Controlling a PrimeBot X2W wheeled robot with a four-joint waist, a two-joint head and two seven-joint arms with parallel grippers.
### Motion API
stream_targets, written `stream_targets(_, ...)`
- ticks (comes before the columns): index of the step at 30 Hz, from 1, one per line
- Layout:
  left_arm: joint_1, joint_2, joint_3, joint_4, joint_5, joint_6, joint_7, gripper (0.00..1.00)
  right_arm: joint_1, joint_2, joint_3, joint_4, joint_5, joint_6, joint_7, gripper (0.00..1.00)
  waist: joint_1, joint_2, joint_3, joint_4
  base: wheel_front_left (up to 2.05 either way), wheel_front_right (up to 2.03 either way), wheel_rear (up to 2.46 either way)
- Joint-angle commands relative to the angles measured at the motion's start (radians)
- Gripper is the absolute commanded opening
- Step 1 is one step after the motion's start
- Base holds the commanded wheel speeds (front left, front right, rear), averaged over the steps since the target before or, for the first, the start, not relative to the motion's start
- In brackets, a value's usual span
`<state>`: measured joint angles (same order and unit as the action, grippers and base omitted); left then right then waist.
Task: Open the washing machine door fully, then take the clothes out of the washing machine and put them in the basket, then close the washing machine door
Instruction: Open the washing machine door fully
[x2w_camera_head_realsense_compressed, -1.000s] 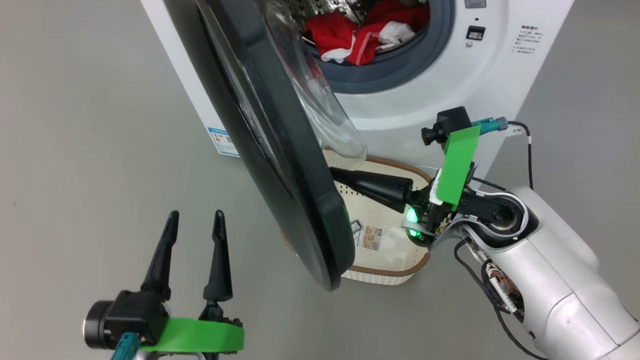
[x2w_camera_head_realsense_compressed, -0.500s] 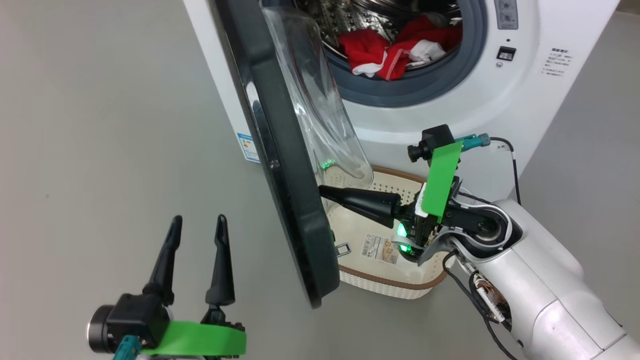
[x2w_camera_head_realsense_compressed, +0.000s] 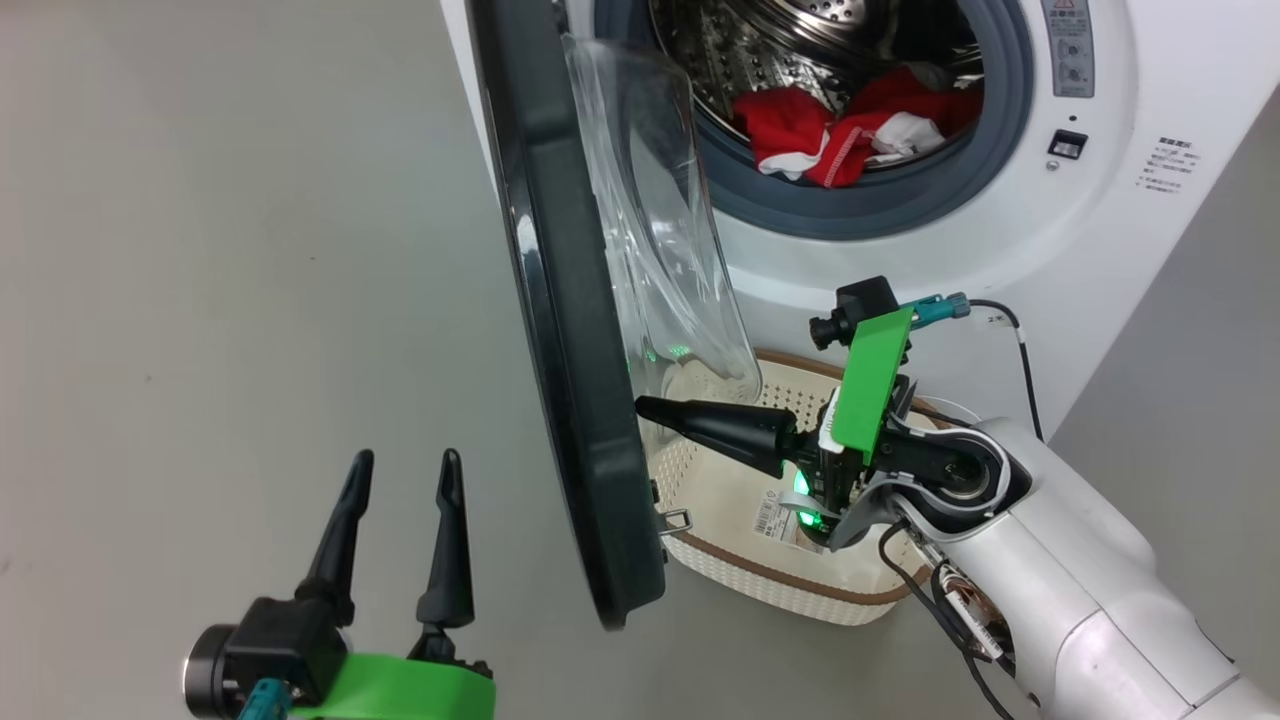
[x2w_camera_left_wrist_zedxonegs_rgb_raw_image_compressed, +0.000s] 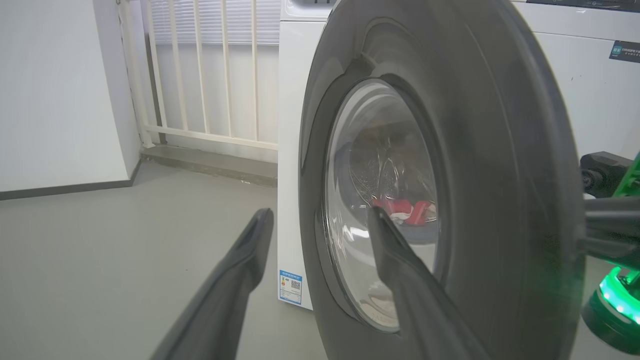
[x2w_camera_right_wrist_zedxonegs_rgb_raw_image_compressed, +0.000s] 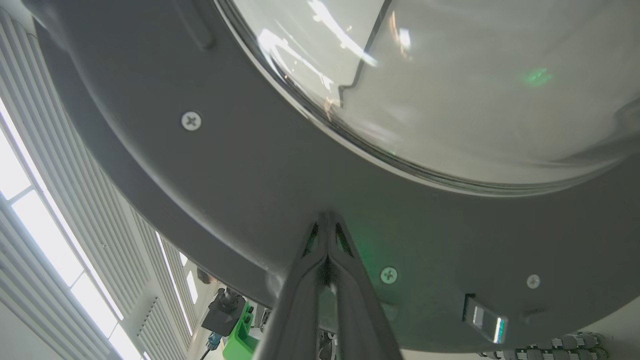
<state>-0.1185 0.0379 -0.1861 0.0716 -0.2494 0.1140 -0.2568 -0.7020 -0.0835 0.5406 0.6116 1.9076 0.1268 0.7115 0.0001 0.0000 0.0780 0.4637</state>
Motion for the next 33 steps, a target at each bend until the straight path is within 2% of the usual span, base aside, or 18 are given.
stream_targets(1,0.0,0.012,0.03,-0.019,-0.003,-0.004,-0.005,1.0,0.0,0.033,0.017,-0.02,-0.007,0.004,-0.006,0.0,0.0,0.0,-0.006,0.01,0.0,0.0,0.0)
stream_targets(16,0.011,0.012,0.032,0.005,-0.003,-0.011,-0.005,1.0,0.002,0.033,0.089,-0.012,0.031,0.004,-0.056,0.0,0.0,0.0,-0.026,0.027,0.0,0.0,0.0)
stream_targets(17,0.012,0.012,0.033,0.006,-0.003,-0.011,-0.005,1.0,0.004,0.033,0.087,-0.012,0.025,0.004,-0.066,0.29,0.0,0.0,-0.029,0.024,0.0,0.0,0.0)
stream_targets(18,0.014,0.012,0.034,0.006,-0.002,-0.01,-0.005,1.0,0.006,0.033,0.086,-0.012,0.021,0.004,-0.07,0.47,0.0,0.0,-0.031,0.021,0.0,0.0,0.0)
stream_targets(19,0.016,0.012,0.034,0.006,-0.002,-0.011,-0.005,1.0,0.009,0.033,0.083,-0.013,0.015,0.004,-0.073,0.78,0.0,0.0,-0.034,0.018,0.0,0.0,0.0)
stream_targets(20,0.018,0.012,0.035,0.005,-0.002,-0.011,-0.005,1.0,0.012,0.033,0.078,-0.015,0.007,0.004,-0.079,1.0,0.0,0.0,-0.036,0.015,0.0,0.0,0.0)
stream_targets(28,0.03,0.016,0.052,0.006,0.012,-0.019,-0.005,1.0,0.061,0.006,0.028,-0.104,-0.134,0.004,-0.189,1.0,0.0,0.0,-0.053,-0.016,0.0,0.0,0.0)
stream_targets(33,0.033,0.019,0.065,-0.001,0.021,-0.021,-0.005,1.0,0.086,-0.043,0.058,-0.174,-0.336,0.004,-0.344,1.0,0.0,0.0,-0.052,-0.037,0.0,0.0,0.0)
